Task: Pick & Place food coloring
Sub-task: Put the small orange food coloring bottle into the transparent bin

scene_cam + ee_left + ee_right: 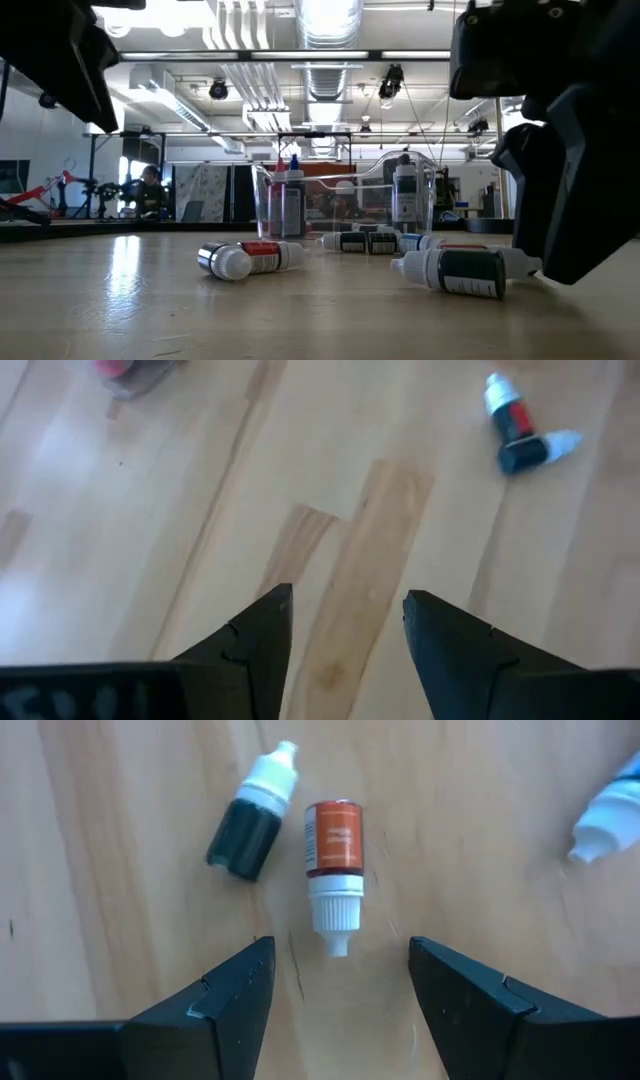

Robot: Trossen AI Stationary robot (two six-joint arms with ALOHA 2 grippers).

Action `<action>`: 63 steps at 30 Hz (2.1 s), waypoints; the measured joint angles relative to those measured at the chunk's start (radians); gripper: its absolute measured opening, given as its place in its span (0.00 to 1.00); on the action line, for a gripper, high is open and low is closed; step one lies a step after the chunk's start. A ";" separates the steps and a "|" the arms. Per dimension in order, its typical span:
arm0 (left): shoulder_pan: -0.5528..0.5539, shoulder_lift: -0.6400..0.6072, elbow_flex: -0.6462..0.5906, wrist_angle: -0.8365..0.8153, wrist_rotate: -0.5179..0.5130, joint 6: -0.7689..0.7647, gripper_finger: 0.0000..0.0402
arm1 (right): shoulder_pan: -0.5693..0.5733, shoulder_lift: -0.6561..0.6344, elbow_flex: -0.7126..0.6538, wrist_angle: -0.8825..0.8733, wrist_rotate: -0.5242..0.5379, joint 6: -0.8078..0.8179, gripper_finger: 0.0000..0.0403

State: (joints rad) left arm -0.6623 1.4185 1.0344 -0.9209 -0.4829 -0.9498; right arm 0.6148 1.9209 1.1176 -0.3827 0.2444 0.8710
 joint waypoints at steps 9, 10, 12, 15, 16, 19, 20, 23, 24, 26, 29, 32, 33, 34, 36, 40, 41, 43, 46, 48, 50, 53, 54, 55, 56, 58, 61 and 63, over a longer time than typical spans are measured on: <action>0.010 -0.222 -0.173 0.159 -0.079 0.034 0.41 | 0.001 0.007 0.110 -0.116 -0.013 0.116 0.56; 0.010 -0.237 -0.179 0.160 -0.086 0.034 0.41 | 0.000 0.008 0.116 -0.119 -0.013 0.116 0.56; 0.010 -0.265 -0.189 0.159 -0.091 0.034 0.41 | 0.000 0.013 0.130 -0.119 -0.013 0.115 0.56; 0.010 -0.288 -0.189 0.160 -0.094 0.034 0.41 | 0.000 0.018 0.142 -0.128 -0.010 0.113 0.56; 0.010 -0.292 -0.188 0.160 -0.094 0.034 0.41 | 0.000 0.019 0.143 -0.130 -0.010 0.113 0.56; 0.010 -0.298 -0.187 0.163 -0.091 0.013 0.41 | 0.000 0.021 0.143 -0.133 -0.010 0.113 0.56; 0.010 -0.298 -0.187 0.164 -0.086 -0.002 0.41 | 0.000 0.021 0.144 -0.130 -0.010 0.113 0.56; 0.010 -0.298 -0.187 0.164 -0.067 -0.060 0.41 | 0.000 0.021 0.143 -0.132 -0.010 0.114 0.56; 0.010 -0.298 -0.187 0.164 -0.060 -0.077 0.41 | 0.000 0.021 0.143 -0.131 -0.011 0.117 0.56; 0.010 -0.298 -0.187 0.165 -0.055 -0.102 0.41 | 0.000 0.021 0.145 -0.131 -0.014 0.117 0.56; 0.008 -0.298 -0.187 0.166 -0.054 -0.113 0.41 | 0.000 0.021 0.153 -0.131 -0.015 0.117 0.56; 0.008 -0.298 -0.187 0.166 -0.055 -0.114 0.41 | 0.000 0.020 0.163 -0.129 -0.018 0.120 0.56; 0.008 -0.298 -0.187 0.166 -0.055 -0.114 0.41 | 0.000 0.020 0.167 -0.129 -0.018 0.124 0.56; 0.008 -0.298 -0.187 0.166 -0.055 -0.114 0.41 | 0.000 0.020 0.171 -0.128 -0.018 0.132 0.56; 0.008 -0.298 -0.187 0.167 -0.055 -0.114 0.41 | 0.000 0.019 0.178 -0.128 -0.018 0.171 0.56; 0.008 -0.298 -0.187 0.170 -0.056 -0.114 0.41 | 0.000 0.019 0.190 -0.127 -0.018 0.278 0.56; 0.008 -0.298 -0.187 0.172 -0.056 -0.114 0.41 | 0.000 0.019 0.190 -0.127 -0.018 0.302 0.56; 0.008 -0.298 -0.187 0.179 -0.056 -0.114 0.41 | 0.000 0.019 0.190 -0.128 -0.018 0.345 0.56; 0.008 -0.298 -0.187 0.185 -0.052 -0.128 0.41 | 0.000 0.019 0.190 -0.127 -0.018 0.455 0.56; 0.008 -0.298 -0.187 0.188 -0.041 -0.134 0.41 | 0.000 0.019 0.196 -0.130 -0.020 0.543 0.56; 0.008 -0.298 -0.187 0.188 -0.032 -0.139 0.41 | 0.000 0.019 0.211 -0.129 -0.033 0.614 0.56; 0.008 -0.298 -0.187 0.188 -0.032 -0.145 0.41 | 0.000 0.018 0.225 -0.115 -0.033 0.636 0.56; 0.008 -0.297 -0.187 0.188 -0.032 -0.144 0.41 | 0.000 0.018 0.225 -0.108 -0.034 0.634 0.56; 0.008 -0.297 -0.187 0.188 -0.032 -0.141 0.41 | 0.000 0.018 0.224 -0.102 -0.035 0.623 0.56; 0.008 -0.297 -0.187 0.188 -0.032 -0.135 0.41 | 0.000 0.018 0.223 -0.100 -0.036 0.613 0.56; 0.008 -0.297 -0.187 0.188 -0.032 -0.125 0.41 | -0.002 0.018 0.221 -0.101 -0.037 0.590 0.56; 0.008 -0.297 -0.187 0.188 -0.032 -0.110 0.41 | -0.004 0.018 0.219 -0.101 -0.036 0.572 0.56; 0.008 -0.297 -0.187 0.188 -0.032 -0.096 0.41 | -0.005 0.018 0.219 -0.101 -0.036 0.569 0.56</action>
State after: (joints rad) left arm -0.6544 1.1213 0.8474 -0.7326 -0.5144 -1.0455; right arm 0.6103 1.9386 1.3369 -0.4839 0.2081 1.4405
